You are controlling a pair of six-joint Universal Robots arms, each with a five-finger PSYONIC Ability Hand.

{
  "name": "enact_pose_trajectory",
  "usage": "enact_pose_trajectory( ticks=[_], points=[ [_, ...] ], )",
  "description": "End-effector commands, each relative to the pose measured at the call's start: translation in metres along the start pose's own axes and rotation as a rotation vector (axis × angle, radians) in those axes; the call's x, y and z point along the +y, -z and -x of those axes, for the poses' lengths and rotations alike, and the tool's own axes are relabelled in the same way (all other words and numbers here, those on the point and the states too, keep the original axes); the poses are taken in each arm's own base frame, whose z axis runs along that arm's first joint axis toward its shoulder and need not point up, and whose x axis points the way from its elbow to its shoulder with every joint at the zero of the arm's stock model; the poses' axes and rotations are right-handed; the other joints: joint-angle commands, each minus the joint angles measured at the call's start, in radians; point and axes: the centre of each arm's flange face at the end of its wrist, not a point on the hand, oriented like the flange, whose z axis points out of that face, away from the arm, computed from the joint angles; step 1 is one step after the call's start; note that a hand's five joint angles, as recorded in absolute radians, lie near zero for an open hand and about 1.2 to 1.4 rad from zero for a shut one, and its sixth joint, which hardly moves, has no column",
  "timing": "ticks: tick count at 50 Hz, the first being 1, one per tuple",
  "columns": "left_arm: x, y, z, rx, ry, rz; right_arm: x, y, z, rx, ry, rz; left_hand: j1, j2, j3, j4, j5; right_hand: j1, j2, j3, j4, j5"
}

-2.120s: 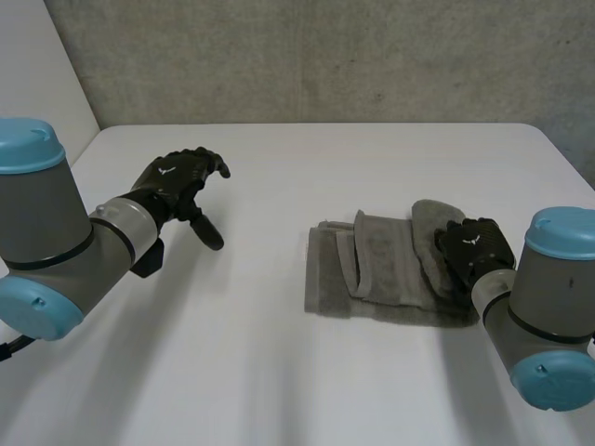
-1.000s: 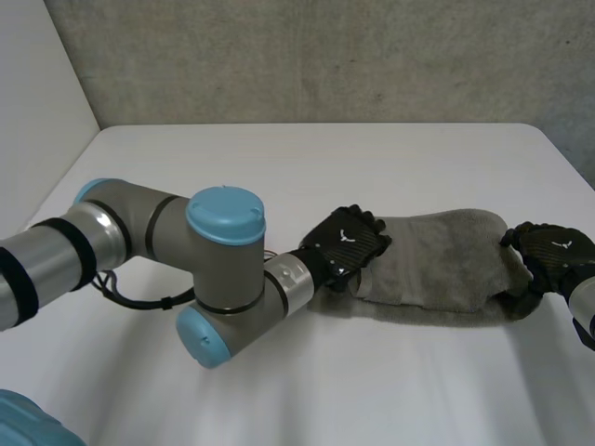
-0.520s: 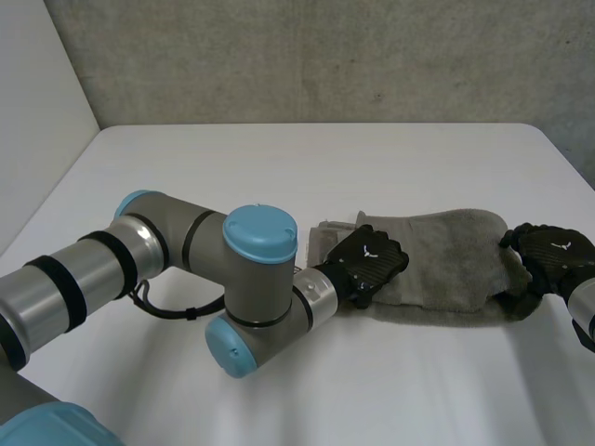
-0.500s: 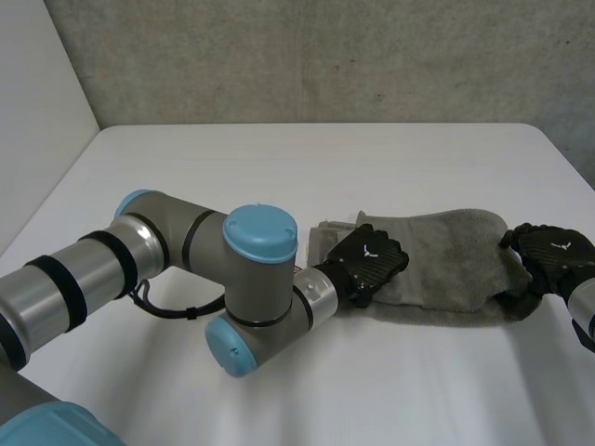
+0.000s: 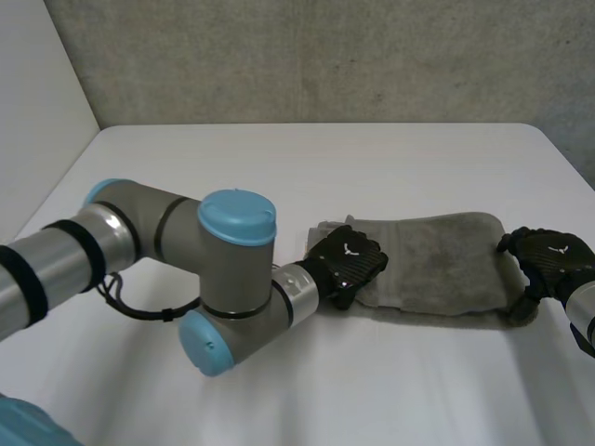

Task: Fold the towel.

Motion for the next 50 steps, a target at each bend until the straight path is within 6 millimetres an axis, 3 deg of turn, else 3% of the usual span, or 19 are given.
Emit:
enact_pose_trajectory(
  ticks=[1, 10, 22, 23, 24, 26, 27, 29, 36, 42, 50],
  points=[
    [-0.001, 0.024, 0.016, -0.088, 0.001, 0.022, -0.001, 0.003, 0.0, 0.002, -0.002, -0.004, 0.088, 0.089, 0.083, 0.079, 0.087, -0.158, -0.07, -0.07, -0.078, -0.069],
    [0.016, 0.035, 0.014, -0.108, 0.012, 0.047, 0.001, 0.003, 0.005, -0.012, -0.002, 0.002, 0.011, 0.013, 0.007, 0.003, 0.011, -0.158, -0.07, -0.07, -0.078, -0.069],
    [0.019, 0.036, 0.011, -0.115, 0.009, 0.043, 0.005, 0.004, 0.012, -0.031, -0.022, -0.009, -0.101, -0.099, -0.105, -0.109, -0.101, -0.158, -0.07, -0.07, -0.078, -0.069],
    [0.017, 0.036, 0.012, -0.118, 0.007, 0.039, 0.005, 0.003, 0.012, -0.035, -0.021, -0.015, -0.252, -0.25, -0.256, -0.26, -0.252, -0.158, -0.07, -0.07, -0.078, -0.069],
    [0.017, 0.036, 0.012, -0.118, 0.007, 0.039, 0.005, 0.003, 0.012, -0.035, -0.021, -0.016, -0.253, -0.251, -0.257, -0.261, -0.253, -0.158, -0.07, -0.07, -0.078, -0.069],
    [0.012, 0.039, 0.012, -0.122, 0.005, 0.031, 0.007, 0.0, 0.013, -0.055, -0.023, -0.02, -0.706, -0.704, -0.71, -0.714, -0.706, -0.158, -0.07, -0.07, -0.078, -0.069],
    [0.012, 0.039, 0.012, -0.122, 0.005, 0.031, 0.007, 0.0, 0.013, -0.055, -0.023, -0.02, -0.708, -0.707, -0.712, -0.716, -0.708, -0.158, -0.07, -0.07, -0.078, -0.069],
    [0.008, 0.043, 0.012, -0.123, 0.003, 0.024, 0.011, -0.004, 0.016, -0.072, -0.013, -0.013, -0.834, -0.833, -0.838, -0.842, -0.834, 0.071, 0.159, 0.159, 0.152, 0.16],
    [-0.007, 0.055, 0.019, -0.147, 0.003, -0.005, 0.012, -0.01, 0.014, -0.062, -0.001, -0.014, -0.864, -0.862, -0.868, -0.872, -0.864, 0.453, 0.541, 0.541, 0.534, 0.543],
    [-0.019, 0.07, 0.034, -0.189, 0.004, -0.028, 0.013, -0.011, 0.009, -0.03, 0.056, -0.003, -0.864, -0.862, -0.868, -0.872, -0.864, 0.448, 0.536, 0.536, 0.529, 0.537],
    [-0.02, 0.077, 0.038, -0.203, 0.009, -0.027, 0.013, -0.009, 0.007, -0.011, 0.09, 0.003, -0.867, -0.865, -0.871, -0.875, -0.867, 0.509, 0.597, 0.597, 0.59, 0.598]
  ],
)
